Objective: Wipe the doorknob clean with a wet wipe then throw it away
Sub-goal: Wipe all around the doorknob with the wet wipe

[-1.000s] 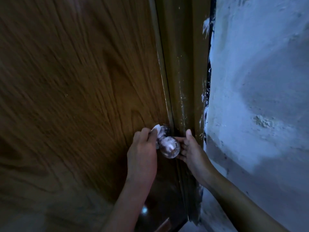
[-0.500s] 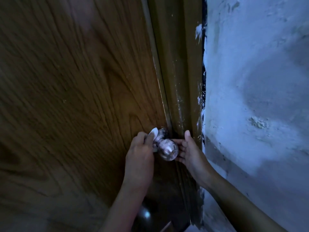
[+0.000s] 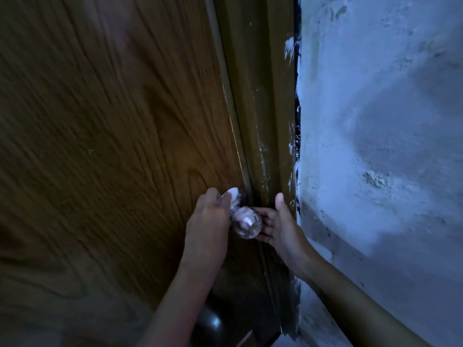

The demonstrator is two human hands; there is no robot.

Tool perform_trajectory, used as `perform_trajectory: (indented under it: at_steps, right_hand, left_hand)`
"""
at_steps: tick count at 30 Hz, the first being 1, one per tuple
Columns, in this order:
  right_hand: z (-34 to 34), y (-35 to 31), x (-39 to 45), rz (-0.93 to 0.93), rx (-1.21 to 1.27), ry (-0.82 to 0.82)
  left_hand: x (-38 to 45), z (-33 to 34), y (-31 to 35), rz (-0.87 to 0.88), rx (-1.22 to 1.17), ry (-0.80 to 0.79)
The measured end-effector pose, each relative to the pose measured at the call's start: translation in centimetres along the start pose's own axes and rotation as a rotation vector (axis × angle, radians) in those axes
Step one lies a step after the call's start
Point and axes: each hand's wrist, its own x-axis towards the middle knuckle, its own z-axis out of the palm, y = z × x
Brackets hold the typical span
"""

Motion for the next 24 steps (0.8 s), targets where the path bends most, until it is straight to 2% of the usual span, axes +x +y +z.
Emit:
perform_trajectory:
  at_steps: [4, 12, 18, 24]
  right_hand:
    - [-0.1, 0.1, 0.2, -0.001, 0.006, -0.003]
    - [0.4, 0.2, 0.6, 0.033, 0.154, 0.000]
    - [0.7, 0.5, 0.6, 0.064, 0.228, 0.007]
    - [0.6, 0.6, 0.4, 0.066, 0.244, -0.008]
  left_hand:
    - [-1.9, 0.7, -0.5, -0.099, -0.129, 0.034]
    - [-0.2, -0.3, 0.0, -0.047, 0.009, 0.029]
    - [1.7, -1.3, 0.9, 0.085, 0.169, 0.024]
    - [4.9, -2.2, 2.0, 0.395, 0.462, -0.094]
